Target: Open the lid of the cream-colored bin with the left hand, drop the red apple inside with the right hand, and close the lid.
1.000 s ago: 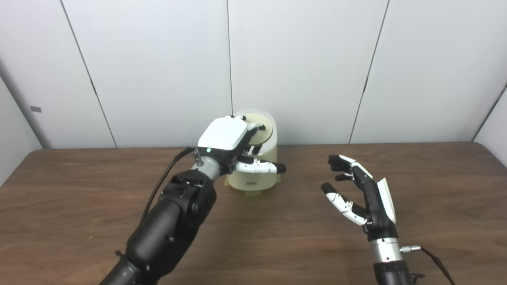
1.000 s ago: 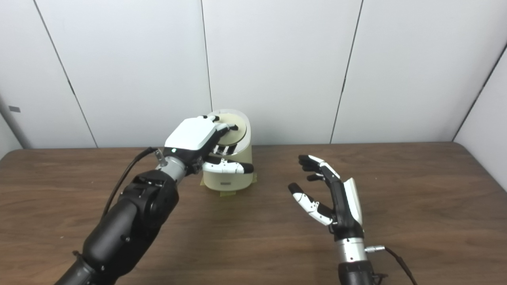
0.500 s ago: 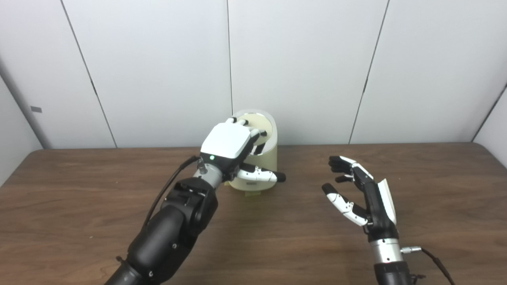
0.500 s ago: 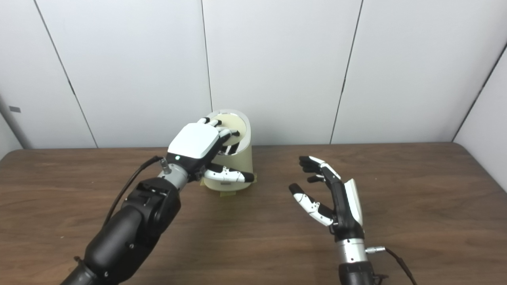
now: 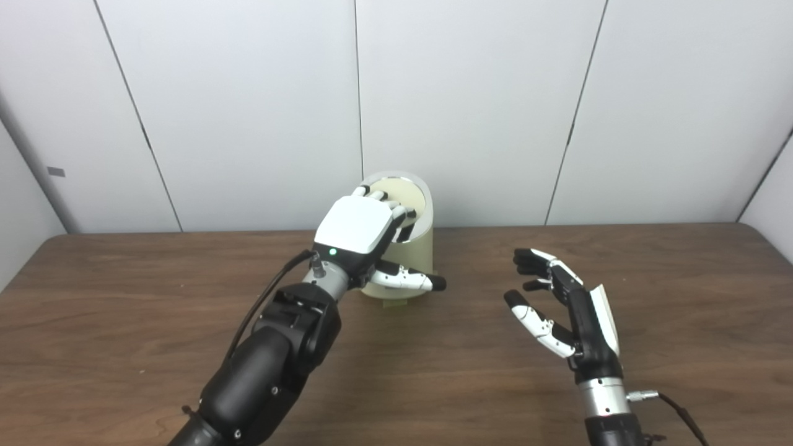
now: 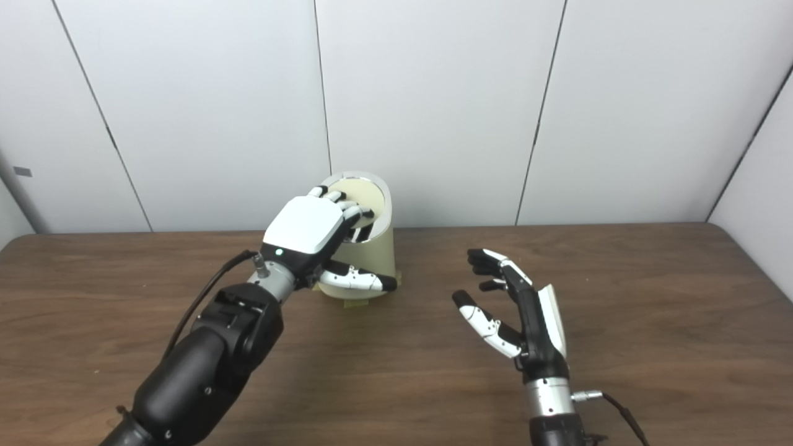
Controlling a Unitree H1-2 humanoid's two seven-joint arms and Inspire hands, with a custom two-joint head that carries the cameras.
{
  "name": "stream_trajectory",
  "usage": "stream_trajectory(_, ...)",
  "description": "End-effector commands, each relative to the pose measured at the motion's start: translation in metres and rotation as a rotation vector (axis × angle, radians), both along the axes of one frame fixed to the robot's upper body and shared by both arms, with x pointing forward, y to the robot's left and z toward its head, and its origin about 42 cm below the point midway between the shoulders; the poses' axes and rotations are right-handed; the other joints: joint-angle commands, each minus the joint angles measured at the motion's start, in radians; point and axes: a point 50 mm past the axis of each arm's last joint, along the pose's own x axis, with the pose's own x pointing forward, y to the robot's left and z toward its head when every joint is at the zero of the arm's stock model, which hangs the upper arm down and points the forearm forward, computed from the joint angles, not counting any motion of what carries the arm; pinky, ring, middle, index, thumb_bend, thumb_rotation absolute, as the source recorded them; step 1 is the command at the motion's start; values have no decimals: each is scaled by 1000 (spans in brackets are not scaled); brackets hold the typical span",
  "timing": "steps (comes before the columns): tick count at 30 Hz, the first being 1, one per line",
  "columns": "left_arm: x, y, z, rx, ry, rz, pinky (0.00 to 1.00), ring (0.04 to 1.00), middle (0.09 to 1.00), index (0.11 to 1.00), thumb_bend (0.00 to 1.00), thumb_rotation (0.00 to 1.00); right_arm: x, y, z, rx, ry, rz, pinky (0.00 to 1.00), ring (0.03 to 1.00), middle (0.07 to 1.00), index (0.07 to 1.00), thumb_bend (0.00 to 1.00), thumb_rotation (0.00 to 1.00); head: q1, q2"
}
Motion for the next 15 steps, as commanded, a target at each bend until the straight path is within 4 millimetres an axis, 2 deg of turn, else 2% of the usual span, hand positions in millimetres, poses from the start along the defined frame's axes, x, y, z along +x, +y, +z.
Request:
stream_trajectory(1, 1, 1, -5, -66, 9, -3, 1000, 965, 898, 908, 920, 853, 4, 3, 7, 15, -40, 10, 608, 721, 736, 738, 356, 552, -1, 1)
stream_trajectory(3, -2, 1, -3, -206, -38, -27, 1000, 992, 968, 978, 807, 942, 4, 3, 7, 5, -39, 9, 613, 724, 737, 739, 352, 548, -1, 0)
stream_trajectory(5, -6, 0, -2, -316, -93, -51, 1000, 998, 992, 995, 757, 985, 4, 3, 7, 3, -35, 9, 612, 724, 737, 739, 349, 545, -1, 0)
stream_trajectory(6, -8, -1, -2, -359, -122, -62, 1000, 1000, 997, 998, 695, 994, 4, 3, 7, 5, -32, 10, 613, 723, 739, 741, 352, 543, -1, 0)
stream_trajectory(11, -18, -6, -1, -498, -278, -52, 1000, 1000, 1000, 1000, 586, 1000, 4, 3, 7, 6, -16, 11, 622, 730, 744, 746, 364, 545, -3, -2)
stream_trajectory(15, -21, -1, 2, -577, -341, -65, 1000, 1000, 1000, 1000, 566, 1000, 4, 3, 6, 4, -19, 11, 615, 726, 742, 744, 367, 537, -4, -1)
